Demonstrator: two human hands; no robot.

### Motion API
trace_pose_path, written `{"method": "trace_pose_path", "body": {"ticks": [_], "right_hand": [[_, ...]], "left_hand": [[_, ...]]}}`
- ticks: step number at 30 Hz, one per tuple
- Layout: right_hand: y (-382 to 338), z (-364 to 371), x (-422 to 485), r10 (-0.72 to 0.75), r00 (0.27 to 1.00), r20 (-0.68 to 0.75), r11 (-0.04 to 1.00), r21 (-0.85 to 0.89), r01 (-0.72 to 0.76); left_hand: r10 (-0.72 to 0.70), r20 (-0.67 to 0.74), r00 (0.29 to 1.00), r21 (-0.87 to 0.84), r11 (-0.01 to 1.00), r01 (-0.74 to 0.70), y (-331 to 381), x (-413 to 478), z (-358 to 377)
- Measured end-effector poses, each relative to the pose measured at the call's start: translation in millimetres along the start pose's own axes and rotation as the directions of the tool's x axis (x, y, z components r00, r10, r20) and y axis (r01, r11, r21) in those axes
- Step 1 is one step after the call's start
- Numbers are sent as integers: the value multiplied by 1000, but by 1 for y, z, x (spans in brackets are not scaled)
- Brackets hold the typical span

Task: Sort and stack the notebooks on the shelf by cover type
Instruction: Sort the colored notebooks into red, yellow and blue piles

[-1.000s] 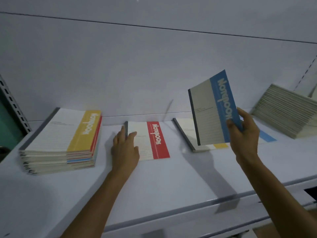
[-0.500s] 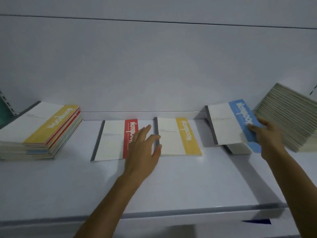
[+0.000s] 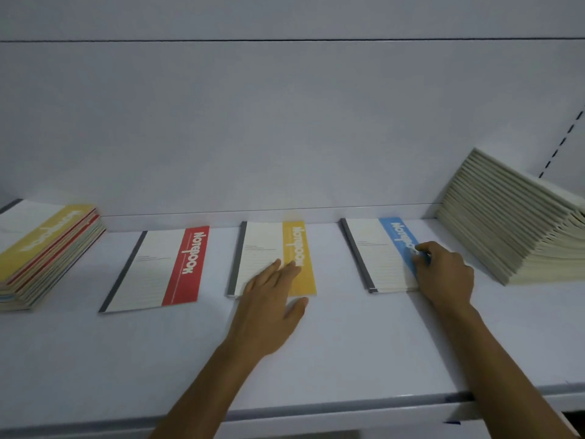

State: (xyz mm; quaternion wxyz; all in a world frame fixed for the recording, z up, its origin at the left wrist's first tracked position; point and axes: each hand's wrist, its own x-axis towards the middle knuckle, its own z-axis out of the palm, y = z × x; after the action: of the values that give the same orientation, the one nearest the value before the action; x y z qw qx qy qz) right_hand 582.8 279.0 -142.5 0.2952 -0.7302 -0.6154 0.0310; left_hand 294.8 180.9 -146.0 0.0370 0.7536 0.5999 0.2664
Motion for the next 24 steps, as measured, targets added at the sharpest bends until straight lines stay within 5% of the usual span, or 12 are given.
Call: {"method": "trace_pose_path", "body": {"ticks": [13,17,24], "right_hand": [[-3,-6,-1,17,999,31,999,38,-18],[-29,-21,-6,-120,988,-98,992,19,122],[-125,-16,-30,-371,928,32,914,187,359]], "left_hand": [[-7,53,999,45,999,5,5,1,-3],[35,-28,999,94,995,-32,10,-1,-7],[-10,-62,998,39,999,12,12,-9,-16]]}}
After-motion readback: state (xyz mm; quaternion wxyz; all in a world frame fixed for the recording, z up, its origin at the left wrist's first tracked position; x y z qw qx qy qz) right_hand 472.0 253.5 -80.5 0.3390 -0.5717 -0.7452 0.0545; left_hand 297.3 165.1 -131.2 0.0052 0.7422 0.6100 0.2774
